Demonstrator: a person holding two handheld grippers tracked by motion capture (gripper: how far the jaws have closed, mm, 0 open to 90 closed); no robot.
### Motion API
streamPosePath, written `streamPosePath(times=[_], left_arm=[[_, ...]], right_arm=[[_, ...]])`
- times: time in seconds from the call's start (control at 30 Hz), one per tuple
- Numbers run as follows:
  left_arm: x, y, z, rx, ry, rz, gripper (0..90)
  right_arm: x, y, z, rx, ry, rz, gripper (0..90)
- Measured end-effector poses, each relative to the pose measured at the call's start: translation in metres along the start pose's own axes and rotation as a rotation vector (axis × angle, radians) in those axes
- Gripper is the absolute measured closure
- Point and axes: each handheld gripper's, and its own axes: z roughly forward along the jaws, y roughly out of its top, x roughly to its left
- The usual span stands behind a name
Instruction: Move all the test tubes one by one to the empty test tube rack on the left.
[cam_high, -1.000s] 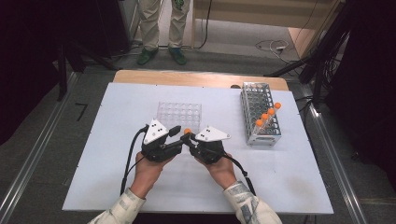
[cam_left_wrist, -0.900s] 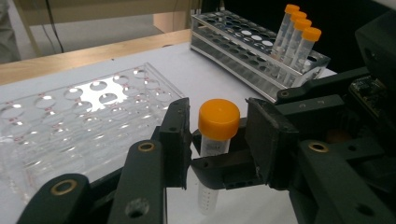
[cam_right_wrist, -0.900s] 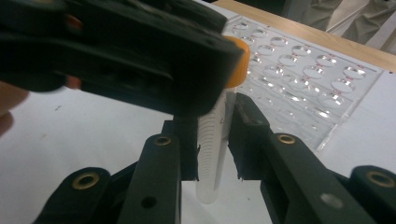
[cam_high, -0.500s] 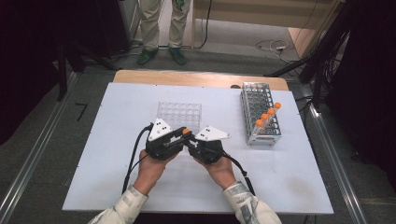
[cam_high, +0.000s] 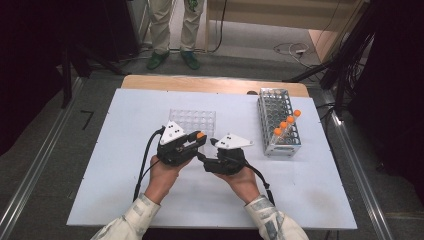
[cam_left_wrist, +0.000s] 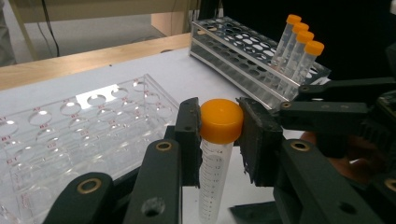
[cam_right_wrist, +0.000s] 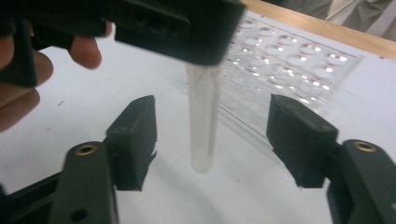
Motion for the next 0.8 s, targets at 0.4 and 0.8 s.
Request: streamPosePath(times=[0.4, 0.8], left_arm=[[0.003, 0.014, 0.004, -0.005, 0.006, -0.008, 70.2], [0.006, 0.03, 0.01, -0.016, 0.031, -0.006, 70.2]], right_arm=[[-0.031, -0.014, -0.041, -0.008, -0.077, 0.067, 26.7], [-0.055, -0.04, -0.069, -0.013, -0.135, 0.109, 26.2]])
